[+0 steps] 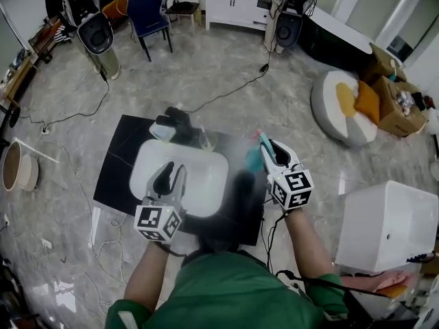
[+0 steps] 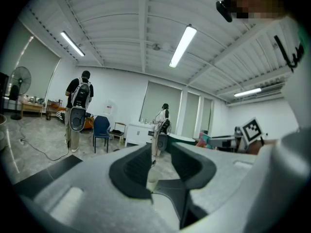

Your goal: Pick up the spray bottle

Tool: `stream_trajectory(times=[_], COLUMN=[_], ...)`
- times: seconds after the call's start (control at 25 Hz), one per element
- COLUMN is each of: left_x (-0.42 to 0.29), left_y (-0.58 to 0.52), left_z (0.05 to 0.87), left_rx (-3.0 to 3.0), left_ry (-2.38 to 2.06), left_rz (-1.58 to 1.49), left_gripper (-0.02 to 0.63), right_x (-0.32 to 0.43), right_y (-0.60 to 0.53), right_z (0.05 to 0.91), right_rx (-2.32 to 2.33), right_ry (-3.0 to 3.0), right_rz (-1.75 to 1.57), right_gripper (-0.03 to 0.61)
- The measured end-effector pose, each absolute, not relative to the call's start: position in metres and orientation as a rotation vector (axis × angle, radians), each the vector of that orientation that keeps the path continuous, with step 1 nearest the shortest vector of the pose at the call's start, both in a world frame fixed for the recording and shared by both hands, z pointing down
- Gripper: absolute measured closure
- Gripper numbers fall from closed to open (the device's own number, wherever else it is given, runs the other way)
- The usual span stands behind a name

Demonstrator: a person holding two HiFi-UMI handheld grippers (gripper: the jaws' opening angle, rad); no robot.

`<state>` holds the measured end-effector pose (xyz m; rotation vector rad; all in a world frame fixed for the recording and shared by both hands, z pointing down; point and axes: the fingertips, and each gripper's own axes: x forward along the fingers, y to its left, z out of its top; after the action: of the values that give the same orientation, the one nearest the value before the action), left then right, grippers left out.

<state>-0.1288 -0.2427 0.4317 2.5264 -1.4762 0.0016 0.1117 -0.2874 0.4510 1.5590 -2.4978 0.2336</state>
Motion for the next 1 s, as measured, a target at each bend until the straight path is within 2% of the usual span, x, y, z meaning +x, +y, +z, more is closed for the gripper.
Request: stream_trajectory(times=[1.0], left_x=[-0.095], left_y=[-0.249], left_z=[0.391], left_rx=[2.627], left_ry=[-1.395], left_rz=[-0.116], left_gripper=[0.491], right_x=[0.139], right_y=[-0.258], right_z=[0.389], right_rx=[1.580], right_ry=[-2.512], right_rz=[0.263], right_gripper=[0.495])
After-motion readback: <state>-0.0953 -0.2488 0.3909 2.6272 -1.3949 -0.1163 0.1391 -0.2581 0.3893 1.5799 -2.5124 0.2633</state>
